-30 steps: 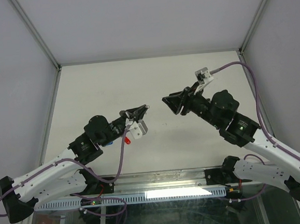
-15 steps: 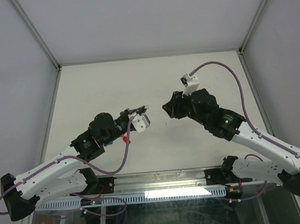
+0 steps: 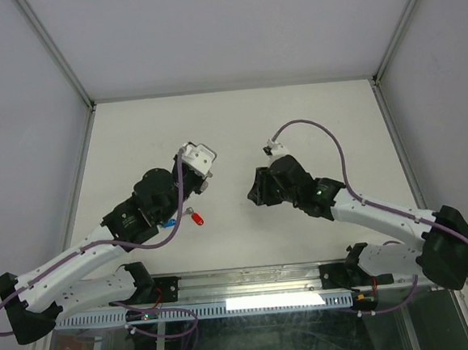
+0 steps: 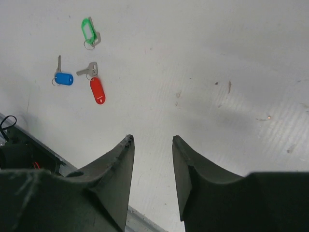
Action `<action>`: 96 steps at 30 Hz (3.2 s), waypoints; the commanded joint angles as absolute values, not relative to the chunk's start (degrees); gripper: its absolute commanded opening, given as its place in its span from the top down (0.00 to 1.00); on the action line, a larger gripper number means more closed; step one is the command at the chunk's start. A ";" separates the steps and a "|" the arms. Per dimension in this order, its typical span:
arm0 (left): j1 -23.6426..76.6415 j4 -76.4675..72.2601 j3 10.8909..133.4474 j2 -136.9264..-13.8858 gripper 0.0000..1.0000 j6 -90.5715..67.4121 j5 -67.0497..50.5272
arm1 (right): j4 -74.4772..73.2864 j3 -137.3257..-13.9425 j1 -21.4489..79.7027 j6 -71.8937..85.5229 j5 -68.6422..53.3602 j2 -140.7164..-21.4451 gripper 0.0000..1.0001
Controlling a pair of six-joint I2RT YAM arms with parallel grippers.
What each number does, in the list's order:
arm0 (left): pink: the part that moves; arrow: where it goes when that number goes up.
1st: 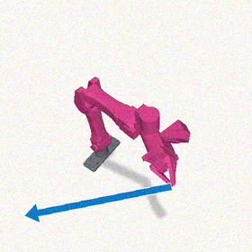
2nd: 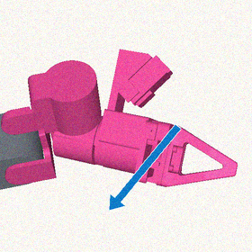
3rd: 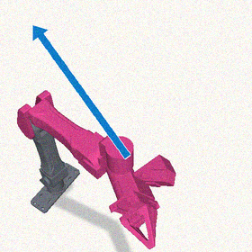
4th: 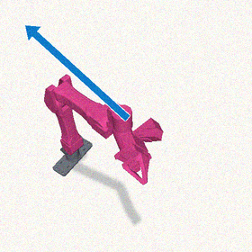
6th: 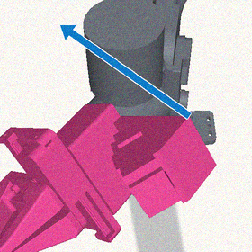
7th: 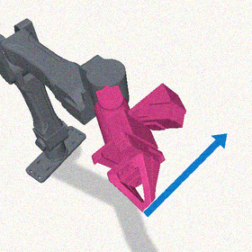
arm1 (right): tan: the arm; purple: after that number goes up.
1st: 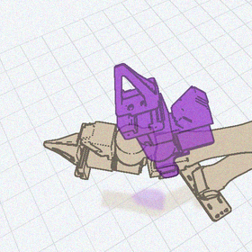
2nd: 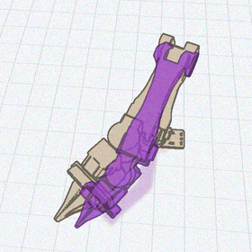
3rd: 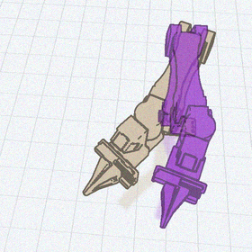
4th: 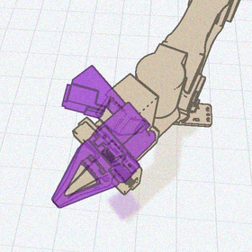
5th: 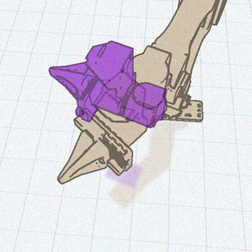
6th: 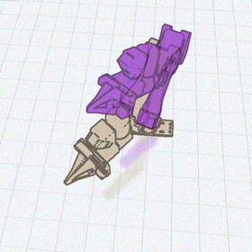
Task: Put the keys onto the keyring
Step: Pick up the key from the center of the board.
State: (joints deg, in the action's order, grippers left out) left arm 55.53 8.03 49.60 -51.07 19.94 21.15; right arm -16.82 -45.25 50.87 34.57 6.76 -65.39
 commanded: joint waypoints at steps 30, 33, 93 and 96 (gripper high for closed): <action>55.73 32.35 70.35 -49.21 1.00 2.41 45.18 | 38.50 -58.17 68.20 3.42 16.21 -113.18 0.50; 55.72 33.56 70.70 -48.76 1.00 2.11 45.76 | 36.52 -61.14 68.29 2.17 17.87 -115.23 0.50; 55.72 34.58 68.61 -46.48 1.00 4.53 43.20 | 22.39 -58.90 61.83 5.18 3.37 -104.33 1.00; 55.77 34.46 68.15 -46.58 1.00 5.66 41.12 | 21.06 -54.56 58.90 8.38 -2.55 -97.89 1.00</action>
State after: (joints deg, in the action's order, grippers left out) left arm 55.53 36.47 68.51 -47.20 3.79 44.18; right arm 22.50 -58.24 62.35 2.87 7.05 -107.46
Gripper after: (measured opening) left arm 0.033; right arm 0.005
